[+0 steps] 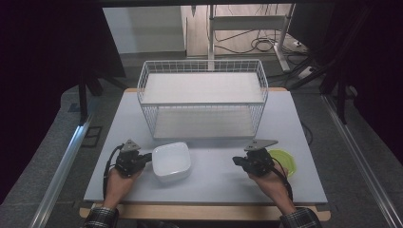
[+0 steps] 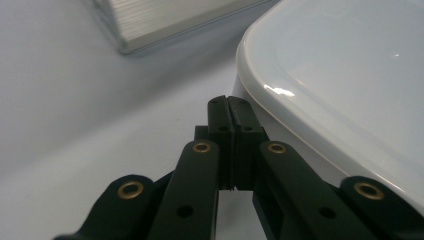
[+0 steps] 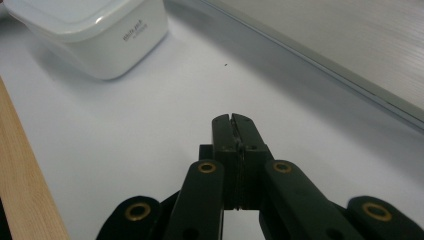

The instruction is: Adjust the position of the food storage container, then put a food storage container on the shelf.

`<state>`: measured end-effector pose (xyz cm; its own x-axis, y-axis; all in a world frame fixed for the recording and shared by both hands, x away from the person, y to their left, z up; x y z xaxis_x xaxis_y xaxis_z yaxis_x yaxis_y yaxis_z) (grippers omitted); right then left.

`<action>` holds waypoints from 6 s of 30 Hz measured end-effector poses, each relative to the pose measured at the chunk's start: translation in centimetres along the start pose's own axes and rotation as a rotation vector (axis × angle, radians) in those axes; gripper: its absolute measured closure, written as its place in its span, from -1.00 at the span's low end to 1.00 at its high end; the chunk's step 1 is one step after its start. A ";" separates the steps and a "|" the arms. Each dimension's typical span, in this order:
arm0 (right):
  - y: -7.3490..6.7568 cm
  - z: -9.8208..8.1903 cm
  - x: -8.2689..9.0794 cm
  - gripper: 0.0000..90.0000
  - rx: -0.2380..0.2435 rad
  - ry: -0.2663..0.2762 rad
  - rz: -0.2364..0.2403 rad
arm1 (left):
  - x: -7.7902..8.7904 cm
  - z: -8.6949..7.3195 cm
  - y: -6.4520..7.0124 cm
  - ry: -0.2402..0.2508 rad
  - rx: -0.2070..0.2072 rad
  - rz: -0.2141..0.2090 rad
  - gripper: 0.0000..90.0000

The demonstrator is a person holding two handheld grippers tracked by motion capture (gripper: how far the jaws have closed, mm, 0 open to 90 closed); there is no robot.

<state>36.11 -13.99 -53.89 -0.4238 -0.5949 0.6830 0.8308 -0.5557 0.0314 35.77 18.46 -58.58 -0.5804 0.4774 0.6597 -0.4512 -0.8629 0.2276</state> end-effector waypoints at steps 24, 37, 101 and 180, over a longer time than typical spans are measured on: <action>-1.8 0.0 -2.6 0.98 -0.004 -0.036 0.044 | -2.9 0.3 8.8 -0.065 -0.145 -0.177 0.93; -2.5 -0.4 -2.6 0.98 0.009 -0.058 0.044 | -3.4 0.7 9.5 -0.049 -0.164 -0.163 0.95; -3.0 1.9 -3.7 -0.35 -0.218 0.010 0.202 | -3.5 2.0 12.3 -0.071 -0.042 -0.426 -0.83; 2.3 18.4 6.1 0.74 -0.101 0.342 -0.049 | 8.0 19.1 10.3 0.333 -0.059 -0.204 0.75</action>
<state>42.05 -8.23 -36.24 -0.5728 -0.7165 0.3982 0.7736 -0.6331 -0.0262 39.46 10.23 -37.31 -0.6589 0.6737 0.3346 -0.6122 -0.7387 0.2820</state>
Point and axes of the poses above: each handheld gripper's, and its own axes: x roughly backward along the jaws, z roughly out of its top, y roughly to its right, the point moved 9 cm from there along -x, roughly forward along the jaws, and after that the axes turned 7 degrees about x, right-handed, at the moved point
